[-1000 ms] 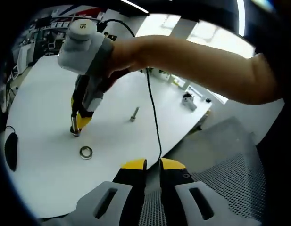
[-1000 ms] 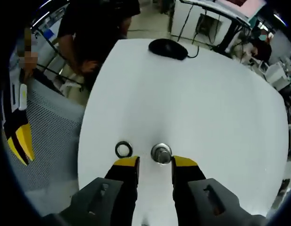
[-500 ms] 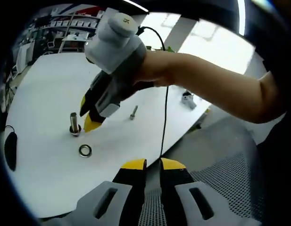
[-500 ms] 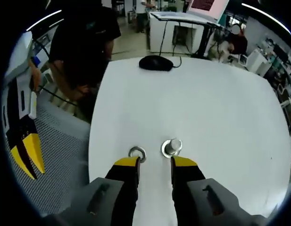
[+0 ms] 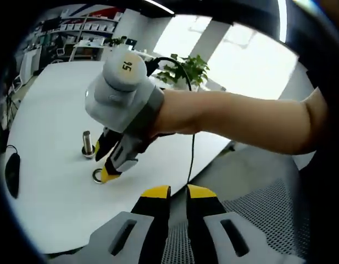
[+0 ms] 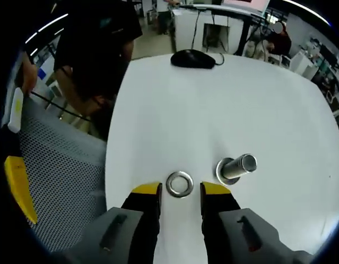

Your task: Place the washer onto the threaded stud by aligning its center hole with the stud, sliding it down to the base, and recovering from edge contact or off-axis alignment until the washer reaches the visible bottom stop.

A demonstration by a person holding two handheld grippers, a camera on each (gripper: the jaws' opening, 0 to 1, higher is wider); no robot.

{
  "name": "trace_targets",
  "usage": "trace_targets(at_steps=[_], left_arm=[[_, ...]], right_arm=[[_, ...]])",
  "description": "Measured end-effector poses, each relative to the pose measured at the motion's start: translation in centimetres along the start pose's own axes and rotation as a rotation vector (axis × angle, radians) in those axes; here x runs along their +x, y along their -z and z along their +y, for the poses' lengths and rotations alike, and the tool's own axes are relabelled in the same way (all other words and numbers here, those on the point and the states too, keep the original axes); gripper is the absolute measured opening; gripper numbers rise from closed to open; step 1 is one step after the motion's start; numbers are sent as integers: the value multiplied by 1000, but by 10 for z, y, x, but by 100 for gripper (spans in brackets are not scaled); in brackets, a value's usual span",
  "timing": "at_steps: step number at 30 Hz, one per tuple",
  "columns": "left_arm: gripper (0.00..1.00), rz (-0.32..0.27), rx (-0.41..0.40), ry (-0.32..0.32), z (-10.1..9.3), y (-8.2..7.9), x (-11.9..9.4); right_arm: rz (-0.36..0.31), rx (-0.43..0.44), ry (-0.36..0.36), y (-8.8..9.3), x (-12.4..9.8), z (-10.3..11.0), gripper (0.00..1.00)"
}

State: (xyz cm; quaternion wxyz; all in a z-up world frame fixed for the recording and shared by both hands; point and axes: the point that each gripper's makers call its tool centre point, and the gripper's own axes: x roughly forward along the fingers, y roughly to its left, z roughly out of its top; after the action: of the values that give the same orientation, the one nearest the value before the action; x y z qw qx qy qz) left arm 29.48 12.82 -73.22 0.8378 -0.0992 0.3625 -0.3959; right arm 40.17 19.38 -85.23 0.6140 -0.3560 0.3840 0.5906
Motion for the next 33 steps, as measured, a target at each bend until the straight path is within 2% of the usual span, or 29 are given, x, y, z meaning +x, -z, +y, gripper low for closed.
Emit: trace_targets(at_steps=[3, 9, 10, 13, 15, 18, 24, 26, 33], left_arm=[[8, 1, 0, 2, 0, 0, 0], [8, -3, 2, 2, -1, -1, 0], [8, -7, 4, 1, -1, -1, 0], [8, -3, 3, 2, -1, -1, 0], [8, -1, 5, 2, -1, -1, 0], [8, 0, 6, 4, -1, 0, 0], [8, -3, 15, 1, -1, -1, 1], [8, -3, 15, -2, -1, -1, 0], [8, -6, 20, -9, 0, -1, 0]], right_arm=[[7, 36, 5, 3, 6, 1, 29], [29, 22, 5, 12, 13, 4, 29], [11, 7, 15, 10, 12, 3, 28], [3, 44, 22, 9, 12, 3, 29], [3, 28, 39, 10, 13, 1, 27], [-12, -4, 28, 7, 13, 5, 25], [6, 0, 28, 8, 11, 3, 23], [18, -11, 40, 10, 8, 1, 23], [-12, 7, 56, 5, -14, -8, 22]])
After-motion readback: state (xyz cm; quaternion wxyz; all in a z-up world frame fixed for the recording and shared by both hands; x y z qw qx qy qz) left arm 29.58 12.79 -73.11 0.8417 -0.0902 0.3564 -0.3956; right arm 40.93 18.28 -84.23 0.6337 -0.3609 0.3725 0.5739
